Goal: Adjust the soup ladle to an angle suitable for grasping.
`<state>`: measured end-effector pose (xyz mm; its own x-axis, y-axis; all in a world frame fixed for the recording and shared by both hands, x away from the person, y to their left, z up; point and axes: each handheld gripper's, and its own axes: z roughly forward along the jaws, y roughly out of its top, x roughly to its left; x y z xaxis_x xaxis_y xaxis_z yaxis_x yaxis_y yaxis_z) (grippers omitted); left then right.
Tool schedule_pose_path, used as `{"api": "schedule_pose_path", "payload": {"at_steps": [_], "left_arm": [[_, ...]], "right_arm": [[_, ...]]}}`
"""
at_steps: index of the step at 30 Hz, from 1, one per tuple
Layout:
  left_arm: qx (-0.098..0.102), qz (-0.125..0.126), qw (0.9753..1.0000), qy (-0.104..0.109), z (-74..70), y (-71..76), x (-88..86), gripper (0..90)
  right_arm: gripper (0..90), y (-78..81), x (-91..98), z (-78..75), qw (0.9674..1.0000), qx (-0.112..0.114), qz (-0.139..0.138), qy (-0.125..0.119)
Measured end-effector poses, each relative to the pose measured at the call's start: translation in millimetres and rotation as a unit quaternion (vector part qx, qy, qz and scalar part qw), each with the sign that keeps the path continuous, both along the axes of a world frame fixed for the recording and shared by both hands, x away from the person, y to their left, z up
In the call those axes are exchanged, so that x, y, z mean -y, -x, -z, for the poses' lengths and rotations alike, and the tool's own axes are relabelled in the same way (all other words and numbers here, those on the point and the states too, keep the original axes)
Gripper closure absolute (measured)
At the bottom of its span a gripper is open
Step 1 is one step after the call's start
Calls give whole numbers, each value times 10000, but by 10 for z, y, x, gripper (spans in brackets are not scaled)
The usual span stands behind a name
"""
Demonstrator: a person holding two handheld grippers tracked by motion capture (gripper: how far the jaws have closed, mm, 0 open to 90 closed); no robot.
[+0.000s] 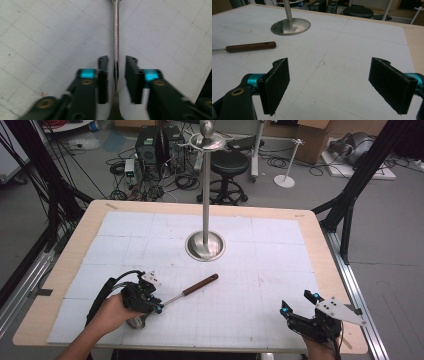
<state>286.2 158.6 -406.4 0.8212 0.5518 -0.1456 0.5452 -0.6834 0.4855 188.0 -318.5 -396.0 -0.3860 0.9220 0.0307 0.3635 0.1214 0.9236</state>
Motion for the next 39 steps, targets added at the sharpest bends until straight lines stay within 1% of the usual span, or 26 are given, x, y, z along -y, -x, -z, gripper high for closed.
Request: {"api": "schedule_pose_path", "payload": {"at_steps": [1, 2, 3, 4, 6, 7, 8, 9, 10, 11, 13, 14, 16, 18, 19, 22, 23, 25, 26, 28, 29, 31, 33, 34, 36, 39], "left_arm": [[53, -40, 9999, 113, -30, 6, -24, 606], [160, -160, 9991, 355, -83, 22, -68, 514], [160, -160, 9991, 355, -83, 22, -68, 479], [244, -258, 9981, 508, -119, 33, -102, 455], [417, -428, 9943, 884, -188, 54, -185, 437], [539, -553, 9912, 1071, -219, 71, -226, 412], [727, -642, 9873, 1255, -260, 91, -280, 391], [830, -694, 9845, 1382, -282, 107, -313, 365], [1036, -788, 9794, 1542, -314, 135, -365, 341], [1189, -886, 9751, 1651, -334, 160, -401, 314], [1556, -1091, 9648, 1817, -351, 210, -459, 229], [1685, -1118, 9617, 1852, -354, 226, -480, 207], [1942, -1189, 9519, 2051, -356, 279, -540, 211], [2085, -1242, 9438, 2246, -352, 315, -592, 212], [2155, -1326, 9391, 2323, -347, 334, -618, 212], [2302, -1468, 9275, 2553, -322, 380, -687, 213], [2325, -1488, 9241, 2642, -315, 396, -706, 215], [2365, -1492, 9188, 2787, -304, 426, -730, 217], [2395, -1510, 9167, 2821, -302, 444, -737, 219], [2464, -1510, 9135, 2864, -304, 471, -746, 221], [2479, -1488, 9130, 2878, -307, 483, -756, 222], [2479, -1511, 9103, 2950, -311, 498, -765, 226], [2451, -1509, 9098, 2989, -317, 498, -774, 230], [2462, -1513, 9088, 3009, -314, 500, -774, 230], [2463, -1514, 9084, 3020, -303, 504, -773, 228], [2463, -1538, 9087, 3000, -294, 506, -769, 216]], "right_arm": [[163, -1, 2, 1, 10000, 2, -7, -1], [163, -4, 5, 4, 10000, 3, -9, 7], [163, -1, 5, 3, 10000, -6, -3, 4], [163, 0, 5, 2, 10000, -5, 4, -1], [163, 2, 6, 1, 10000, -9, 7, 2], [163, 2, 7, 0, 10000, -9, 4, 0], [163, 4, 7, 0, 10000, -16, 9, -10], [163, 3, 11, -2, 10000, 6, 8, -9], [163, 3, 10, -3, 10000, 19, 8, -25], [163, 8, 12, -6, 10000, 14, 4, -22], [163, 7, 9, -9, 10000, 37, 17, -29], [163, 9, 6, -9, 10000, 24, 29, -23], [163, 5, 0, -8, 10000, 29, 42, 6], [163, 6, -9, -11, 10000, 8, 33, 46], [163, 6, -9, -11, 10000, 8, 33, 46], [163, 5, -13, -12, 10000, 22, 42, 9], [163, 8, -13, -13, 10000, 35, 43, 7], [163, 14, -15, -23, 10000, 60, 27, -51], [162, 19, -20, -29, 9999, 76, 35, -67], [163, 20, -32, -38, 9999, 108, 9, -71], [163, 19, -41, -38, 9999, 107, 19, -62], [162, 14, -56, -31, 10000, 73, 1, -62], [163, 4, -68, -27, 10000, 54, -9, -57], [163, 2, -73, -29, 10000, 47, -13, -59], [163, -5, -76, -34, 10000, 76, -25, -45], [163, 2, -83, -29, 10000, 48, -36, -38]]}}
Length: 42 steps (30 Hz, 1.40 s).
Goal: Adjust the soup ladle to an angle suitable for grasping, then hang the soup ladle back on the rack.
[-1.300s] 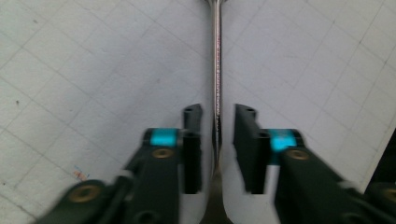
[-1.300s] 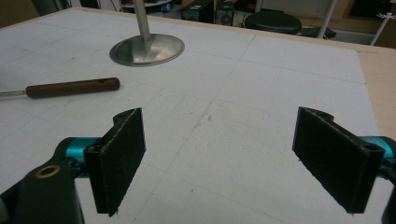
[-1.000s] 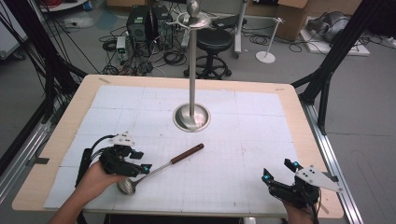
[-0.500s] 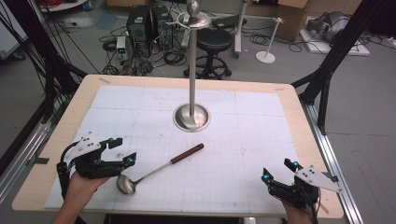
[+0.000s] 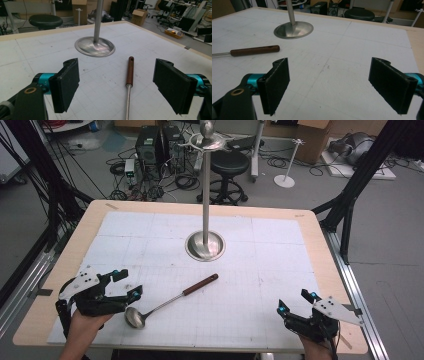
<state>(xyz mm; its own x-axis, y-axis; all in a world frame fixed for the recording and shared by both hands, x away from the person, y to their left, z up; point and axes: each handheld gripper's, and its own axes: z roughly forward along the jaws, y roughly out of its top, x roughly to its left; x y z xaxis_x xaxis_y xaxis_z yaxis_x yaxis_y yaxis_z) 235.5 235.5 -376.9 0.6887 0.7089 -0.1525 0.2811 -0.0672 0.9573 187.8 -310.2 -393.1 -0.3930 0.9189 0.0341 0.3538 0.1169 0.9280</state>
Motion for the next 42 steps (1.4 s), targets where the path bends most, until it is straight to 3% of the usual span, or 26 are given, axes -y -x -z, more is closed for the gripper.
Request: {"api": "schedule_pose_path", "payload": {"at_steps": [22, 29, 34, 42], "left_arm": [[-112, 69, 9999, -36, 42, -12, 34, 219], [-229, 266, 9992, -183, 28, -59, 86, 234], [-393, 508, 9967, -501, -77, -145, 177, 247], [-685, 745, 9918, -776, -289, -353, 357, 287]], "right_arm": [[163, 24, 22, -4, 10000, -6, 19, -26], [163, 11, 30, 2, 10000, -25, 25, -34], [163, 4, 24, 2, 10000, -1, 14, -35], [163, 6, 13, -3, 10000, 2, -49, -18]]}}
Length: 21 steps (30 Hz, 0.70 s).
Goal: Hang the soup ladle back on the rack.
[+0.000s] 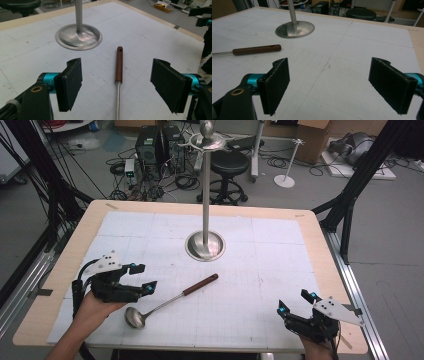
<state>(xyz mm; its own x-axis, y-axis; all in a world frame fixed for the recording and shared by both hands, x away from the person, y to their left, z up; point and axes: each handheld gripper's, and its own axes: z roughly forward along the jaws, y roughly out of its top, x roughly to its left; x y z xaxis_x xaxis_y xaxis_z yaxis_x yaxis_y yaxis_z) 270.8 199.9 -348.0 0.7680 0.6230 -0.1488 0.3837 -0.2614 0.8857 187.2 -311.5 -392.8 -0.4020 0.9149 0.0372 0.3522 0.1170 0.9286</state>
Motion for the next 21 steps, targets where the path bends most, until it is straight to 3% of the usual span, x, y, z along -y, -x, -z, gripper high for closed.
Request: {"api": "schedule_pose_path", "payload": {"at_steps": [5, 10, 15, 19, 21], "left_arm": [[-261, 281, 9987, -325, -2, -115, 145, 331], [-475, 534, 9947, -741, 35, -196, 331, 362], [-798, 736, 9870, -1183, 164, -319, 503, 424], [-1115, 852, 9764, -1643, 292, -387, 591, 456], [-1178, 923, 9731, -1749, 335, -393, 627, 471]], "right_arm": [[163, 10, 19, -6, 10000, 11, 33, -35], [163, 4, 12, -2, 10000, 2, 12, -37], [163, 12, 12, -14, 10000, 9, 24, -48], [163, 11, 32, -8, 10000, 27, 24, -45], [163, 12, 34, -9, 10000, 13, 37, -52]]}}
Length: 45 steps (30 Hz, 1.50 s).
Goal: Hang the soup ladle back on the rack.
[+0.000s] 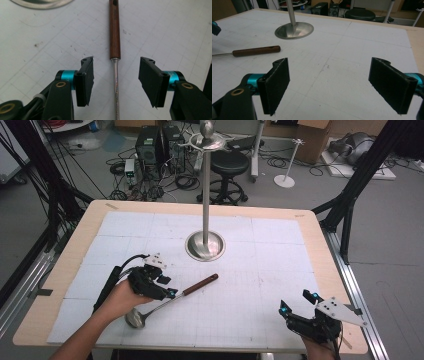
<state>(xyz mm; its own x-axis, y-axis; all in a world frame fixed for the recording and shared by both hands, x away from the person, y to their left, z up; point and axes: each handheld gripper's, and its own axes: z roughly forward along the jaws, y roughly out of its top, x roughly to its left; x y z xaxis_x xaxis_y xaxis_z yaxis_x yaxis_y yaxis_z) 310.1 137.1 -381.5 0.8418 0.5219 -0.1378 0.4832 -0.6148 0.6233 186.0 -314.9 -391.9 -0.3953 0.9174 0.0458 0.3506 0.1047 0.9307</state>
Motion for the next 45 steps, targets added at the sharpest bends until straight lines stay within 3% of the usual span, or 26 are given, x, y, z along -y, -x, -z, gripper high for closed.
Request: {"api": "schedule_pose_path", "payload": {"at_steps": [9, 14, 25, 32, 45], "left_arm": [[-186, 288, 9981, -514, 132, 55, 69, 557], [-284, 246, 9967, -722, 175, 44, 89, 565], [-477, 318, 9910, -1209, 305, 35, 169, 653], [-284, 327, 9898, -1359, 309, 65, 180, 784], [-422, 92, 9890, -1415, 306, 68, 211, 839]], "right_arm": [[163, 11, -2, -5, 10000, -3, 4, 18], [163, 9, -3, -4, 10000, 5, 2, 31], [163, 16, 13, -5, 10000, -23, 33, -8], [163, 16, 13, -5, 10000, -19, 39, -12], [163, 18, 13, -10, 10000, -6, 59, -21]]}}
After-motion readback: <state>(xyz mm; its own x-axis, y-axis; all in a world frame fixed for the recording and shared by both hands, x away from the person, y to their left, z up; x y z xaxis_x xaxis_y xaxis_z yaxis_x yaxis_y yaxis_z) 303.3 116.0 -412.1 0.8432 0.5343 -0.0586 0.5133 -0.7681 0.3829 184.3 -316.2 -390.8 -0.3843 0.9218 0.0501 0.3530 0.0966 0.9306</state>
